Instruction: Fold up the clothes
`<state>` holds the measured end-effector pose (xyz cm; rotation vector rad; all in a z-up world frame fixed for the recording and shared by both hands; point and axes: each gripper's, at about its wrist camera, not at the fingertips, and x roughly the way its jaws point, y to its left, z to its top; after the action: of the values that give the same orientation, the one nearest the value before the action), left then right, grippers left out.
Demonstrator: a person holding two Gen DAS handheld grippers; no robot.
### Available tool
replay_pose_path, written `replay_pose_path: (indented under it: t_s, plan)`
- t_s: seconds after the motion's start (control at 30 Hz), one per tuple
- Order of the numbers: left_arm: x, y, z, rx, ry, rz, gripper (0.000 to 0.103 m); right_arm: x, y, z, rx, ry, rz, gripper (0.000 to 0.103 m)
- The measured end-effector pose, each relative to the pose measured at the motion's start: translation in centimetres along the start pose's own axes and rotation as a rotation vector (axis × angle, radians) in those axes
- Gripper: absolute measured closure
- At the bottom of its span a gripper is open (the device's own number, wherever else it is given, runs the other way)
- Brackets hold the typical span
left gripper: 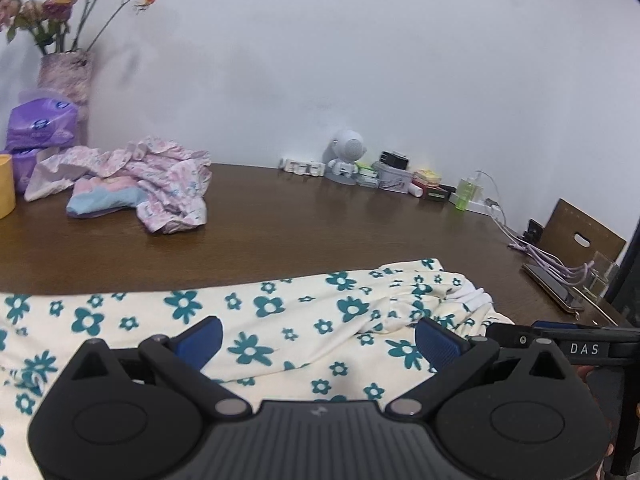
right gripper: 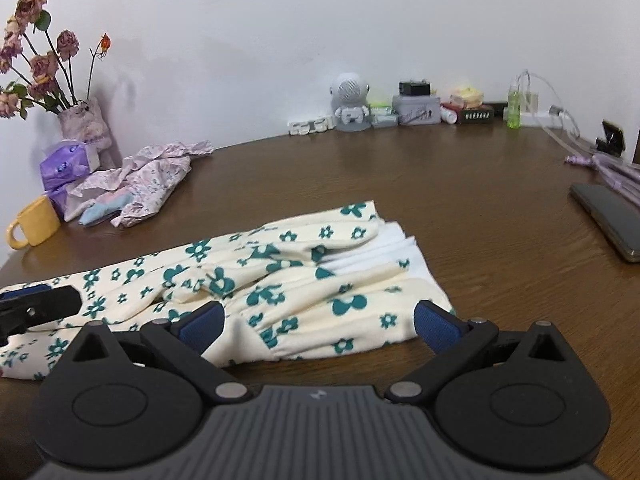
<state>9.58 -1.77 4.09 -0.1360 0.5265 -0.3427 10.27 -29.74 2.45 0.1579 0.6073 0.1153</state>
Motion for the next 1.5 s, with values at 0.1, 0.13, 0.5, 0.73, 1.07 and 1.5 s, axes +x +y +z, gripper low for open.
replay_pose_path:
  t_s: [0.1, 0.13, 0.5, 0.73, 1.07, 1.5]
  plan:
    - [0.4, -0.6, 0.5, 0.022, -0.004, -0.039, 0.0, -0.1, -1.2, -0.2, 0.067, 0.018, 0.027, 0.0]
    - [0.6, -0.8, 0.7, 0.027, -0.002, -0.053, 0.001, -0.1, -1.7, -0.2, 0.097, 0.024, 0.034, 0.0]
    - [6.4, -4.3, 3.3, 0.072, 0.038, -0.141, 0.023, 0.9, -7.0, -0.6, 0.356, 0.059, 0.085, 0.017]
    - [10.8, -6.4, 4.0, 0.131, 0.07, -0.168, 0.044, 2.0, -7.6, -0.2, 0.413, 0.055, 0.096, 0.026]
    - [16.0, -8.2, 3.7, 0.212, 0.165, -0.187, 0.069, 5.4, -8.9, 1.2, 0.524, 0.041, 0.121, 0.054]
    - [16.2, -7.6, 2.8, 0.208, 0.19, -0.226, 0.069, 8.4, -9.0, 2.3, 0.552, 0.007, 0.132, 0.06]
